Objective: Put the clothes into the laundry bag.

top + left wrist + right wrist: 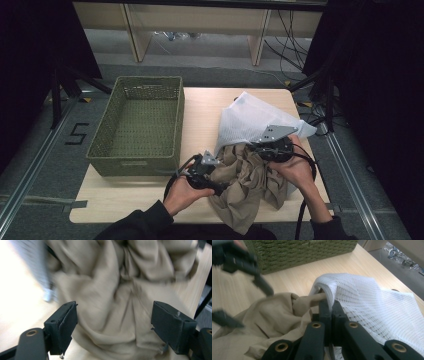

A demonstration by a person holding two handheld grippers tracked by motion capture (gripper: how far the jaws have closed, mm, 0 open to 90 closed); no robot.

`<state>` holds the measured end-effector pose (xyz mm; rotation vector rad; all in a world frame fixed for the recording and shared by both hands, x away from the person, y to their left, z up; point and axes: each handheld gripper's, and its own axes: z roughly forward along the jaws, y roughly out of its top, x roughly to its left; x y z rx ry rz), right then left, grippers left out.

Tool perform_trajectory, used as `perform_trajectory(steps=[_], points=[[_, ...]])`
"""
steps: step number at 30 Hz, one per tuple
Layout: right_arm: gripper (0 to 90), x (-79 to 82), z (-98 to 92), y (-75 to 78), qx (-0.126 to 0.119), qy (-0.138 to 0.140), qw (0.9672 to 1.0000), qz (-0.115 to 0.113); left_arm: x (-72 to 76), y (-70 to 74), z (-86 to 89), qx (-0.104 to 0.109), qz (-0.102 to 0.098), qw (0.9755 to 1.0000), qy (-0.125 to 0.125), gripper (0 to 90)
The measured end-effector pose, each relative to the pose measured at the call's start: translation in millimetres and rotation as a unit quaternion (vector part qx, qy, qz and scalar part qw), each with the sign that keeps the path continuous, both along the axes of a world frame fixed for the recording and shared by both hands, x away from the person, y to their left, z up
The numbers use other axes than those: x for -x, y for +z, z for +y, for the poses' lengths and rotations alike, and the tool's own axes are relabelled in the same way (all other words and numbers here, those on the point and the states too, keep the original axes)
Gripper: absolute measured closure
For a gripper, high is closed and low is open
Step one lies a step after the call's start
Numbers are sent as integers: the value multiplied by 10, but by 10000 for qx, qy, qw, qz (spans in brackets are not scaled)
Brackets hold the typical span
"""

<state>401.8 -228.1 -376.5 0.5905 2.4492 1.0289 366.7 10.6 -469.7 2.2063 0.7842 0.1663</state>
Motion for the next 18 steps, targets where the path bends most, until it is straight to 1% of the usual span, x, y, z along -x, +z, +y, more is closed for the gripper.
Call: perform_trajectory(steps=[1, 2, 3, 4, 5, 6, 7, 8, 9, 10, 11, 12, 13, 14, 15, 16, 17, 18], points=[[900, -4, 6, 2, -16, -4, 10000, -10, -12, -64, -16, 29, 14, 10000, -56, 210], [900, -4, 10, 0, -22, -24, 10000, -12, -47, -147, -39, -30, 13, 10000, -53, 210], [900, 3, 19, -3, -7, -26, 10000, 38, -81, -226, -79, -78, 52, 9999, 93, 209], [900, -7, 28, -11, 28, 71, 10000, -16, -142, -299, -117, -233, -102, 9997, 59, 210], [900, -1, 42, -13, 25, 42, 10000, 34, -166, -338, -148, -182, -159, 9997, 31, 295], [900, -4, 47, -15, 20, 39, 10000, 39, -193, -345, -185, -202, -449, 9987, -132, 484], [900, -8, 56, -18, 20, 87, 10000, 20, -213, -341, -214, -257, -540, 9980, -180, 602], [900, 2, 59, -20, 16, 48, 10000, 59, -248, -323, -245, -309, -678, 9967, -318, 759], [900, 4, 62, -22, 14, 86, 9999, 51, -284, -303, -278, -61, -569, 9980, -251, 837], [900, 13, 62, -17, -3, 109, 9999, 63, -326, -269, -290, 232, -407, 9988, -111, 863], [900, 21, 60, -5, -25, 129, 9999, 56, -361, -206, -321, 526, -422, 9976, 129, 872], [900, 30, 56, 23, -51, 157, 9999, 28, -392, -144, -319, 462, -514, 9976, 89, 874], [900, 41, 51, 39, -70, 131, 9999, 16, -424, -53, -330, 515, -651, 9965, 69, 875], [900, 50, 45, 59, -70, 168, 9998, -21, -473, 60, -334, 565, -814, 9949, 178, 875], [900, 65, 34, 80, -85, 161, 9998, -43, -504, 113, -333, 700, -818, 9939, 252, 874], [900, 69, 28, 90, -79, 156, 9998, -53, -554, 165, -342, 895, -799, 9918, 435, 873], [900, 72, 19, 101, -87, 144, 9998, -59, -610, 170, -337, 871, -830, 9918, 428, 868], [900, 70, 12, 101, -90, 130, 9998, -73, -660, 142, -329, 677, -881, 9927, 460, 860]])
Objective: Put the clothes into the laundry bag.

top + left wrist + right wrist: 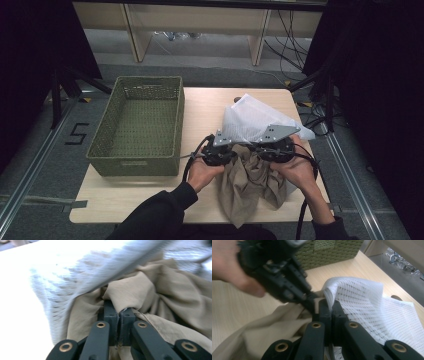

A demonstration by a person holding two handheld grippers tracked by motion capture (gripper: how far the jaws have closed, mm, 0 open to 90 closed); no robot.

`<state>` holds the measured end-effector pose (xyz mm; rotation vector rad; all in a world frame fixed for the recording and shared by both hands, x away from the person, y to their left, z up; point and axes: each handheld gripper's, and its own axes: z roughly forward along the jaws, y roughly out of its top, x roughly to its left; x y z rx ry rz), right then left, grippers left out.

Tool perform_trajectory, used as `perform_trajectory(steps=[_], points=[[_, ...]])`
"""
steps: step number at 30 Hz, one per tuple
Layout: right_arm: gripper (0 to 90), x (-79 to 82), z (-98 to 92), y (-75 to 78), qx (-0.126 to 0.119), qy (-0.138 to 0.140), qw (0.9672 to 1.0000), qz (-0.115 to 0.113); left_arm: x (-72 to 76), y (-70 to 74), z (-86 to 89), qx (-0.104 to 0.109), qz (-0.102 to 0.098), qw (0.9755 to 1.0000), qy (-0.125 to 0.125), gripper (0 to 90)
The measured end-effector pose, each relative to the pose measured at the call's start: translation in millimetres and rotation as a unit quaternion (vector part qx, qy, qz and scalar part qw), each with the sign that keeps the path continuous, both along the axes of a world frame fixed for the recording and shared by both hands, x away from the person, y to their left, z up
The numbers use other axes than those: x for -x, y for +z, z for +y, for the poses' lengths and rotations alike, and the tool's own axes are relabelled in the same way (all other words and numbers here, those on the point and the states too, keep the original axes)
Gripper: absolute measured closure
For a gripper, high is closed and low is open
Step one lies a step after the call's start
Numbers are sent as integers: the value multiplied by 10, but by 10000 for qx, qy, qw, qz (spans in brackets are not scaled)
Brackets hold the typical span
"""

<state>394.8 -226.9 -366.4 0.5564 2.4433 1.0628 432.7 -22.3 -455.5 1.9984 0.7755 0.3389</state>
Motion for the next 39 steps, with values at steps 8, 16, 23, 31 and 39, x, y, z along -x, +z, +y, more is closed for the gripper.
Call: perform_trajectory(steps=[8, 16, 23, 31, 39], points=[[900, -42, -40, -99, 71, -37, 9999, 125, 32, -292, 153, -156, 753, 9970, -128, 524], [900, -50, -47, -103, 70, -98, 9998, 144, 594, -73, 383, 80, 1090, 9928, -493, 229], [900, -22, -7, -93, 136, -101, 9997, 168, 751, -302, 203, -663, 912, 9884, -1022, 217], [900, 25, -4, -51, 115, 23, 9999, 114, 443, -311, -246, -423, 405, 9930, -1022, 862], [900, 127, -124, 51, 53, -24, 10000, 17, 110, -79, -320, 0, 11, 9996, -277, 830]])
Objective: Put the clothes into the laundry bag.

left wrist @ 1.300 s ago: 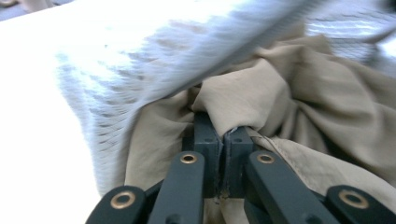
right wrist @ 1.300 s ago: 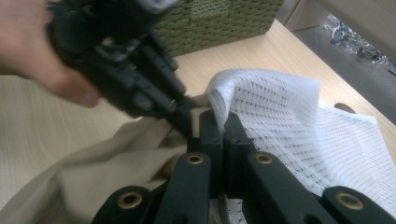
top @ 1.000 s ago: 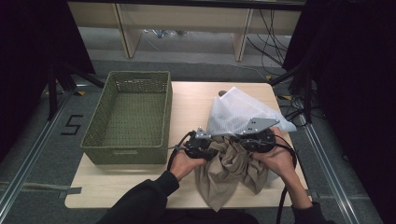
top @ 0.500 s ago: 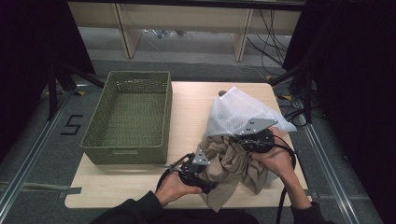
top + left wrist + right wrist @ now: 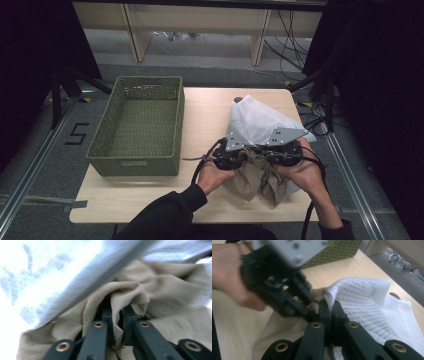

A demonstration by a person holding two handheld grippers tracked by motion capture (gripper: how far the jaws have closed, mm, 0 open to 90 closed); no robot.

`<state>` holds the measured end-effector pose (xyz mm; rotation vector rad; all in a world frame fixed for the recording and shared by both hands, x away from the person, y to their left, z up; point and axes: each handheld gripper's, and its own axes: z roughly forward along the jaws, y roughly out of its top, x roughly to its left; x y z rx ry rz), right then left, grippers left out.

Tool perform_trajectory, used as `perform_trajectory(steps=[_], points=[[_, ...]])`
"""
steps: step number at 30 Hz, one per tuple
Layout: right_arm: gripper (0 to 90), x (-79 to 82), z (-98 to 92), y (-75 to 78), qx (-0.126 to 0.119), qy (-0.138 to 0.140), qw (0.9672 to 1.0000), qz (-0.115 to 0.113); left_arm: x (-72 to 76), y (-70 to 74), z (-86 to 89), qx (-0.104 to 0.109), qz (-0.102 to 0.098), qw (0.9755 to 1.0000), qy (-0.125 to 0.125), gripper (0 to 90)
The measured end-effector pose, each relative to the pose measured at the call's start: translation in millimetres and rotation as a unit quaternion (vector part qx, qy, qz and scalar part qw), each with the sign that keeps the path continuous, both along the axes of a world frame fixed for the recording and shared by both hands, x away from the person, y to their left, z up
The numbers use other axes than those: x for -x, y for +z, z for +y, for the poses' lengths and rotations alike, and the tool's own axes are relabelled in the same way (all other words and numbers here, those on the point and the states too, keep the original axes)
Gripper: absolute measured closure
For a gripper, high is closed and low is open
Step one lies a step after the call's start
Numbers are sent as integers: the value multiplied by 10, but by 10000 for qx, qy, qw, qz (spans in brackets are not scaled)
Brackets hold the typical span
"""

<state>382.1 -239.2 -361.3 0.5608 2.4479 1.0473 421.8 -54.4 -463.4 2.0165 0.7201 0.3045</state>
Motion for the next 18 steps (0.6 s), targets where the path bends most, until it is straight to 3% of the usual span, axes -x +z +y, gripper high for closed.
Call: perform_trajectory(steps=[3, 4, 5, 6, 7, 8, 11, 13, 14, 15, 17, 18], points=[[900, 6, -5, -83, 70, 17, 9999, 120, -34, -217, 21, -308, 198, 9993, -30, 780], [900, 5, -5, -126, 97, 19, 9998, 177, -18, -277, 16, -141, 319, 9994, 54, 742], [900, 2, -7, -168, 144, 32, 9997, 209, 3, -292, 49, -164, 385, 9991, -47, 687], [900, -1, -10, -199, 164, 38, 9996, 246, 26, -273, 98, -351, 366, 9985, -199, 613], [900, -9, -19, -217, 186, 64, 9995, 250, 80, -247, 115, -272, 363, 9989, -86, 536], [900, -9, -29, -218, 169, -15, 9994, 291, 122, -205, 173, -346, 298, 9989, -123, 462], [900, -18, -55, -204, 146, -7, 9996, 240, 279, -69, 401, -732, -26, 9973, 103, 309], [900, -16, -56, -200, 148, -6, 9996, 238, 300, -60, 533, -1237, -304, 9912, 348, 250], [900, -20, -48, -200, 141, -23, 9996, 237, 297, -80, 564, -1290, -371, 9900, 432, 217], [900, -20, -44, -200, 154, -27, 9996, 248, 264, -125, 597, -1203, -265, 9914, 451, 198], [900, -18, -18, -212, 191, 9, 9995, 247, 196, -214, 593, -1291, 128, 9909, 361, 187], [900, -12, -4, -210, 208, 26, 9995, 243, 173, -258, 569, -1274, 206, 9911, 324, 153]])
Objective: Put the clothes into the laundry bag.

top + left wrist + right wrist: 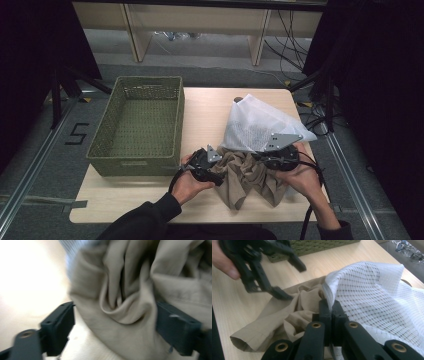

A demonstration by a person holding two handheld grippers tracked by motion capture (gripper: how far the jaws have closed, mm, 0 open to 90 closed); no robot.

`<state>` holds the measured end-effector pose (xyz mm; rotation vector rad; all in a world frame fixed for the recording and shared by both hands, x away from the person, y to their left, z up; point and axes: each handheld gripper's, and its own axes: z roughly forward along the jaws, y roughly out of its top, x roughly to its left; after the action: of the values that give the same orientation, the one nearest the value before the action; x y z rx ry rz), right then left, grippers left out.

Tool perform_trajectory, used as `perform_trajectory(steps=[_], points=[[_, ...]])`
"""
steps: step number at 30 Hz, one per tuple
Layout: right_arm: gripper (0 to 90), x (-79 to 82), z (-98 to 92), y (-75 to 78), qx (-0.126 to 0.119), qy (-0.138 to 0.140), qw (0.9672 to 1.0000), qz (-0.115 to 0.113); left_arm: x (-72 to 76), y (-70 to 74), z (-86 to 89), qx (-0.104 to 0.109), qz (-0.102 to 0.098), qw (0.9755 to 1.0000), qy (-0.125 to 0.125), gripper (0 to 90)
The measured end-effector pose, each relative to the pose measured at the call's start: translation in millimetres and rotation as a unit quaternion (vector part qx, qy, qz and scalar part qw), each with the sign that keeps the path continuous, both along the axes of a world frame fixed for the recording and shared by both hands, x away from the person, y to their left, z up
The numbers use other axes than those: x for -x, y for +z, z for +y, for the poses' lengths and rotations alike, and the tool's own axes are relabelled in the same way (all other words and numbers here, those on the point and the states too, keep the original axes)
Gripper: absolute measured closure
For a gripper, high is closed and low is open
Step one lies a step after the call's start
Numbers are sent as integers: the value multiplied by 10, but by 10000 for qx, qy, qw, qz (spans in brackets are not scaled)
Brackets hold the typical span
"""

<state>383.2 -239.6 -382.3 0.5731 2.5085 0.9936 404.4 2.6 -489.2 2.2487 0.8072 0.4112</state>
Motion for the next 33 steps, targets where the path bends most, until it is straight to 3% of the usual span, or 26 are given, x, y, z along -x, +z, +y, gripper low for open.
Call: perform_trajectory(steps=[3, 4, 5, 6, 7, 8, 9, 11, 12, 16, 18, 21, 22, 23, 25, 26, 27, 28, 29, 30, 31, 32, 33], points=[[900, 14, 25, 6, -3, -21, 10000, 27, -99, -136, -77, -49, -38, 9999, -91, 162], [900, 14, 32, 2, 15, 20, 10000, 19, -130, -182, -118, 91, 149, 9998, -135, 181], [900, 12, 31, 1, 29, 26, 10000, 25, -154, -195, -137, 154, 124, 9994, -288, 313], [900, 5, 32, -5, 5, 44, 10000, 34, -153, -190, -157, 103, -20, 9994, -335, 411], [900, 4, 28, -9, -6, 22, 10000, 53, -144, -168, -175, 102, -130, 9990, -404, 578], [900, 0, 27, -16, 4, 50, 10000, 40, -126, -136, -197, 141, -160, 9989, -415, 672], [900, 3, 24, -21, -1, 40, 10000, 65, -106, -107, -213, 202, -205, 9985, -474, 747], [900, -7, 7, -27, -4, 86, 10000, 36, -40, -17, -256, 400, -301, 9969, -610, 814], [900, -6, 2, -26, -13, 45, 10000, 52, 8, 41, -300, 653, -302, 9952, -667, 822], [900, 1, -8, -23, 1, 52, 10000, 59, 78, 251, -433, 1141, -585, 9892, -703, 827], [900, 7, -11, -11, -2, 24, 10000, 39, 52, 300, -492, 1319, -609, 9872, -662, 824], [900, 29, -13, -13, 11, 19, 10000, 84, -83, 189, -577, 1377, -459, 9885, -428, 818], [900, 36, -10, -21, 15, -5, 9999, 118, -133, 140, -580, 1296, -457, 9895, -445, 813], [900, 33, -12, -33, 53, 64, 9999, 98, -192, 88, -558, 1089, -416, 9921, -472, 806], [900, 36, -18, -83, 98, 32, 9998, 177, -264, -55, -601, 1497, -292, 9881, -213, 793], [900, 34, -14, -112, 117, 59, 9998, 162, -285, -103, -609, 1484, -189, 9884, -275, 782], [900, 38, -13, -155, 126, -6, 9997, 231, -292, -116, -595, 1291, -151, 9906, -428, 755], [900, 34, -15, -183, 142, -6, 9995, 279, -283, -116, -586, 1221, -183, 9915, -414, 721], [900, 30, -17, -202, 154, -7, 9994, 299, -262, -119, -568, 1340, -133, 9902, -356, 696], [900, 26, -20, -222, 164, 5, 9994, 298, -254, -95, -510, 1223, -98, 9916, -403, 648], [900, 29, -22, -230, 180, -10, 9993, 322, -221, -79, -480, 1387, -18, 9899, -285, 592], [900, 27, -25, -230, 183, 31, 9994, 298, -211, -42, -411, 1330, 15, 9905, -349, 537], [900, 32, -30, -221, 165, -23, 9993, 321, -188, -13, -354, 1388, -44, 9899, -292, 486]])
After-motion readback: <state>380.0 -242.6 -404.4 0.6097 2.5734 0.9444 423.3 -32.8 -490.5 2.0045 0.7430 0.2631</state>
